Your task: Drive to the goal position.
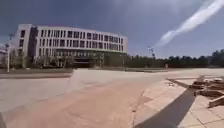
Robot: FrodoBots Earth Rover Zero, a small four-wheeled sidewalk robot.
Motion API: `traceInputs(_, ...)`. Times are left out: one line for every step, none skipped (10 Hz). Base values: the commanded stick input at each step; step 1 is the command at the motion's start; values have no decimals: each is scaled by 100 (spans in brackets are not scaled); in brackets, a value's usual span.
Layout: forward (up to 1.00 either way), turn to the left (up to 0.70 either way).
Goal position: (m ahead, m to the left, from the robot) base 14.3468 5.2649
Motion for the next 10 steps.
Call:
traceInputs(70,-1)
traceInputs(70,-1)
traceInputs(70,-1)
traceInputs(70,-1)
traceInputs(70,-1)
traceInputs(70,-1)
traceInputs(70,-1)
traceInputs(70,-1)
traceInputs(70,-1)
traceInputs(70,-1)
